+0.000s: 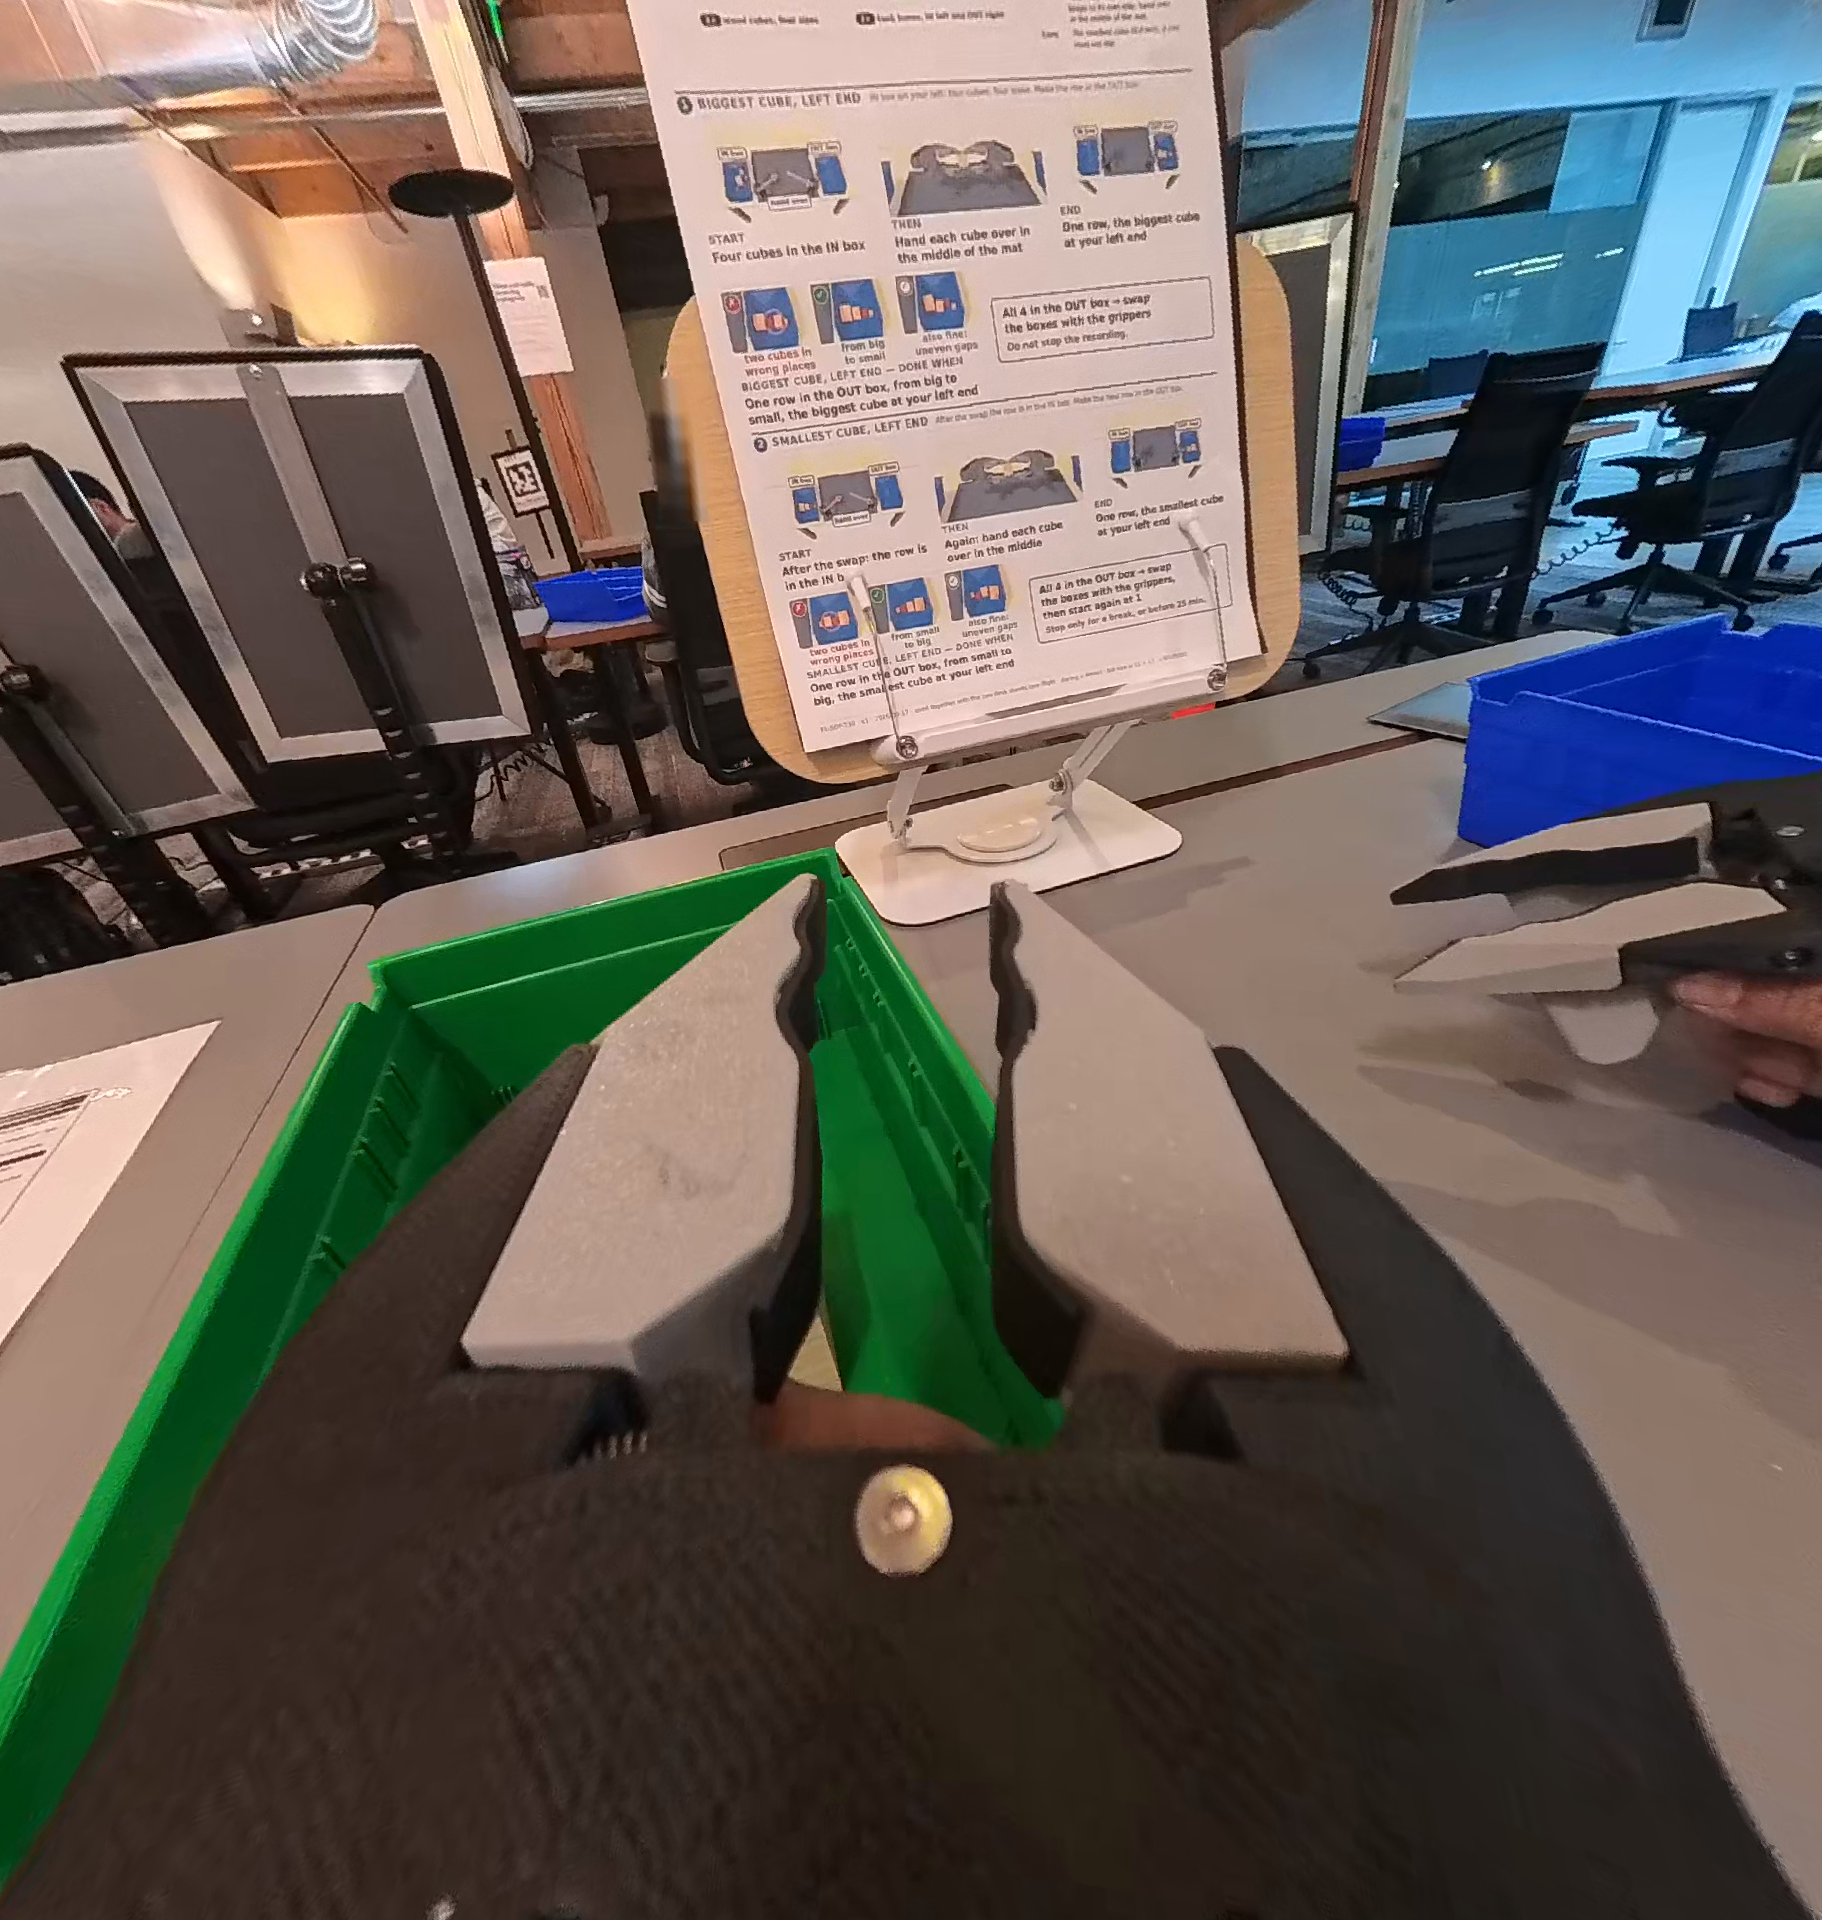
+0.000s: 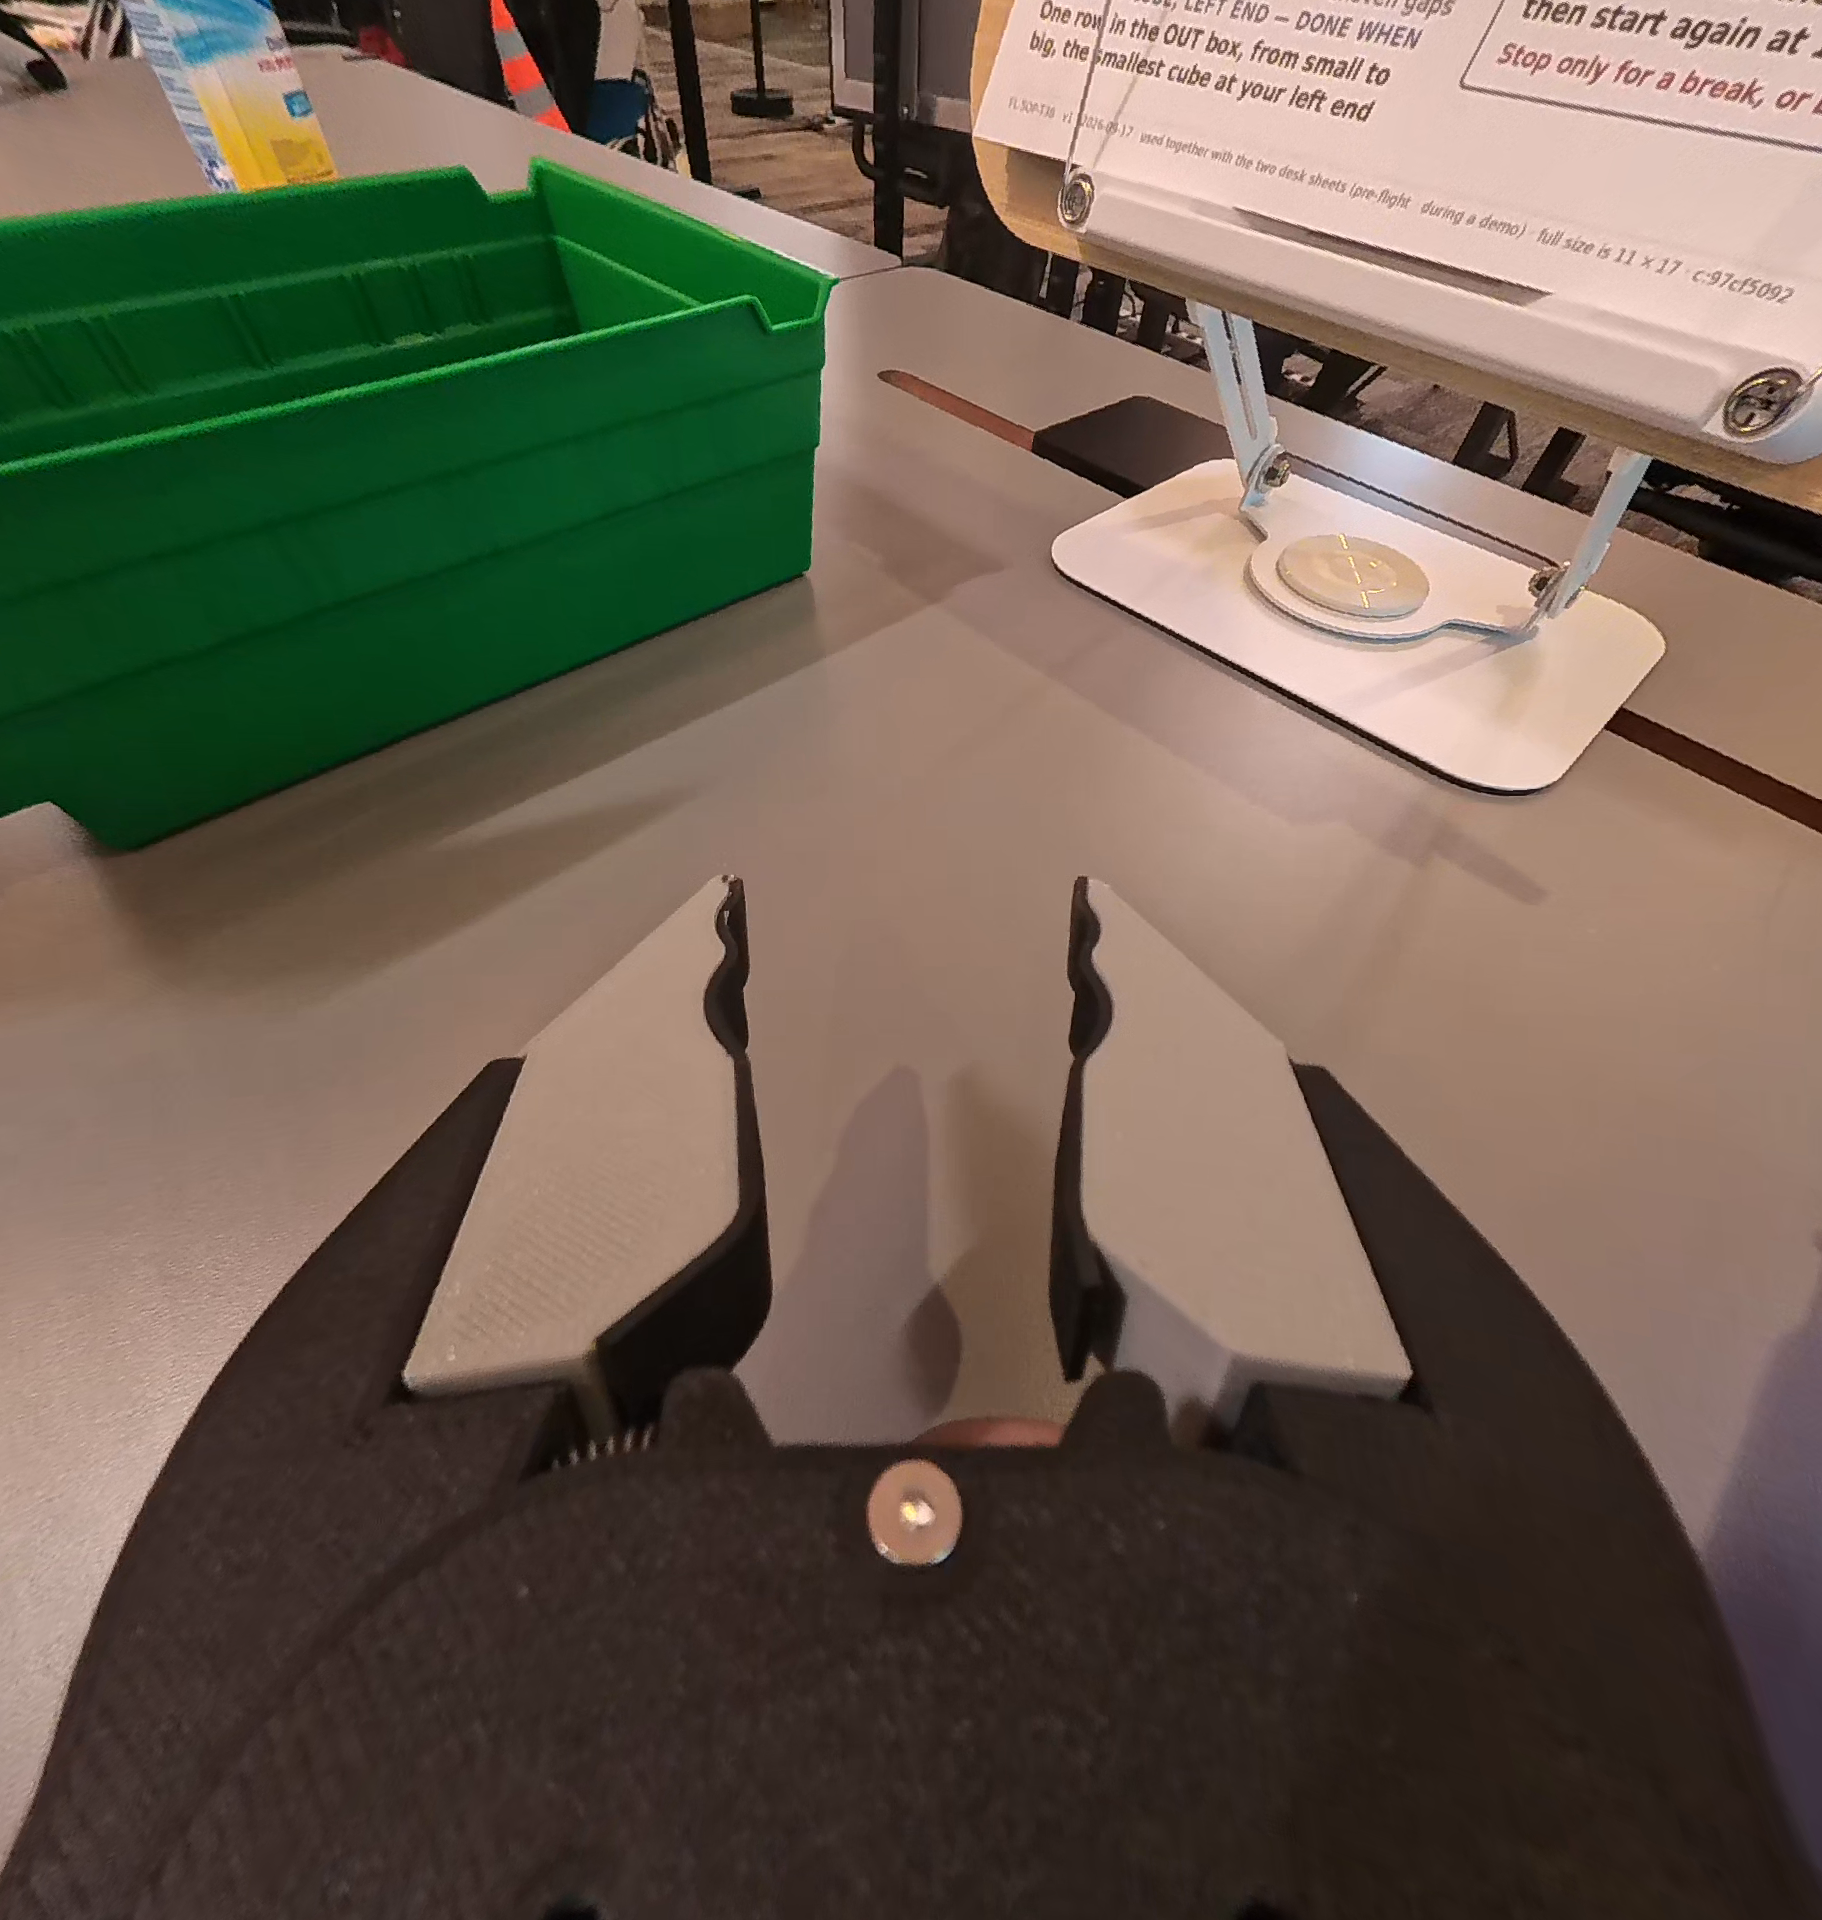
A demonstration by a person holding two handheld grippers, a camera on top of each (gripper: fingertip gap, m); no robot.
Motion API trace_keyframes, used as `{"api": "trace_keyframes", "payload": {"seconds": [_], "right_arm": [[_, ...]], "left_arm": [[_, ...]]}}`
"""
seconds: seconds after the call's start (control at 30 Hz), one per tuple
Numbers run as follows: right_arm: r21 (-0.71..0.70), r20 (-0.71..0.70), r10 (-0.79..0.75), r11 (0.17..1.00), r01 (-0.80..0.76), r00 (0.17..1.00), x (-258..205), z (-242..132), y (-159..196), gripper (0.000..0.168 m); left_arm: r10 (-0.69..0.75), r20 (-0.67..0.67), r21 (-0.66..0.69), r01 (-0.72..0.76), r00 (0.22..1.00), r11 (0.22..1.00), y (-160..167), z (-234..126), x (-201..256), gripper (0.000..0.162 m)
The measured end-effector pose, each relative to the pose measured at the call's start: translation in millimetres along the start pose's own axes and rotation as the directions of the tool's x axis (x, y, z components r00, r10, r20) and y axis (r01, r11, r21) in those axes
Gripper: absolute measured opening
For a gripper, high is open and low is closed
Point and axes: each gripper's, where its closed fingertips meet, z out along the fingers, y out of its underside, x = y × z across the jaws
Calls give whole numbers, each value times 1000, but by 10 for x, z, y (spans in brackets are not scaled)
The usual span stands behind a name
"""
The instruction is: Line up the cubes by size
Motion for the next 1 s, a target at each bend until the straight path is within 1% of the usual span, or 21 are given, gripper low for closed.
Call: {"api": "trace_keyframes", "payload": {"seconds": [0.33,1.0], "right_arm": [[-17,8,11,1000,-11,1000,-2,31,54,60],[-9,19,22,1000,-22,1000,-20,34,55,59]], "left_arm": [[-16,13,18,16,1000,1000,-31,-38,-85,29],[-18,-3,5,18,1000,1000,10,-17,-58,29]]}}
